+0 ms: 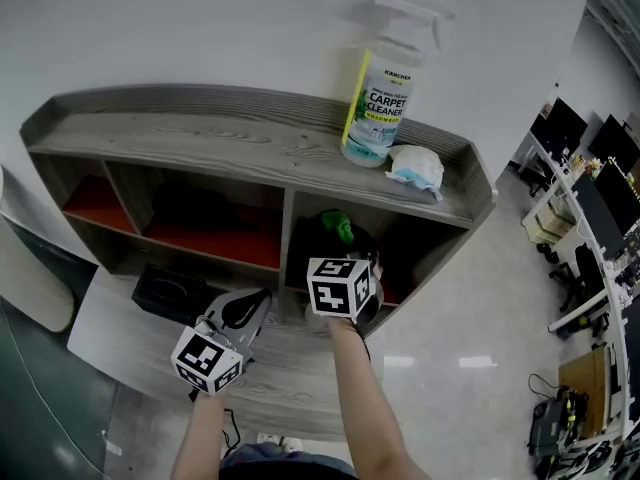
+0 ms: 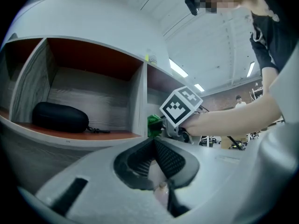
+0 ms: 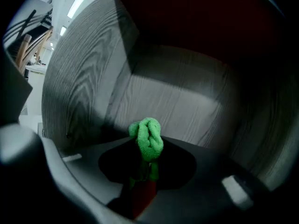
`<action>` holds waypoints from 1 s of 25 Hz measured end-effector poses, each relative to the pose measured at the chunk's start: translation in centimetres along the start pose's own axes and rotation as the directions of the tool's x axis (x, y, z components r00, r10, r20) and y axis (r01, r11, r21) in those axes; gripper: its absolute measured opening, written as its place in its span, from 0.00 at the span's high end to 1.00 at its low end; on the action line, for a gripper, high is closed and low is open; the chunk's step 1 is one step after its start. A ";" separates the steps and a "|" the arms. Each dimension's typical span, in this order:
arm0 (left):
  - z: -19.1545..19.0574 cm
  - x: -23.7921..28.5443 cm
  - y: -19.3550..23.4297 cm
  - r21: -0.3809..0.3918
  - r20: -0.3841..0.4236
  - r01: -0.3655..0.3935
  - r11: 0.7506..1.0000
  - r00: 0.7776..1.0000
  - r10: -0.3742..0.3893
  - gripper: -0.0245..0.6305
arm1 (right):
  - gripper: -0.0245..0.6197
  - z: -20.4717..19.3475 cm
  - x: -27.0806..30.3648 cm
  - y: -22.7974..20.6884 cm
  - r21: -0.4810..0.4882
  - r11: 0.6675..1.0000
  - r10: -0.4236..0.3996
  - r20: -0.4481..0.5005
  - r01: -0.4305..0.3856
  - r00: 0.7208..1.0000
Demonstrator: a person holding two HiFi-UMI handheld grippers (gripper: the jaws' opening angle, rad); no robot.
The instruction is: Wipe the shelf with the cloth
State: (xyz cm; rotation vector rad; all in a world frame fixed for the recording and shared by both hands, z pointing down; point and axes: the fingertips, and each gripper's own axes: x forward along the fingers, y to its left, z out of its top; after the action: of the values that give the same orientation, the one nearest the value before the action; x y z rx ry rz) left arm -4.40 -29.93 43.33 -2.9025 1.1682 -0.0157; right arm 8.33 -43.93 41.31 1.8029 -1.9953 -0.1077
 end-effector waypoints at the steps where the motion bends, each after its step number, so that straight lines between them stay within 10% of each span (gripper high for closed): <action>1: 0.0 0.1 0.0 -0.001 0.000 0.001 1.000 1.000 -0.001 0.96 | 0.81 -0.3 -0.1 -0.9 0.012 1.000 -0.020 -0.006 0.020 1.000; 13: -0.2 1.8 -1.6 -0.005 -0.003 0.054 0.999 0.999 -0.054 0.96 | 0.81 -2.4 -1.9 -6.6 0.126 0.979 -0.160 -0.022 0.162 0.987; 25: 1.0 2.8 -2.8 0.006 0.023 0.069 0.998 0.997 -0.069 0.96 | 0.80 1.1 -8.3 -6.1 0.215 0.976 -0.080 0.213 0.033 0.974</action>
State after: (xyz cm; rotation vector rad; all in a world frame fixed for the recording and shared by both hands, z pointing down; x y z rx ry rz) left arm -0.49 -29.85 42.36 -2.9287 1.0629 0.0149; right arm 13.95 -37.04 35.99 2.0601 -2.1783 -0.1225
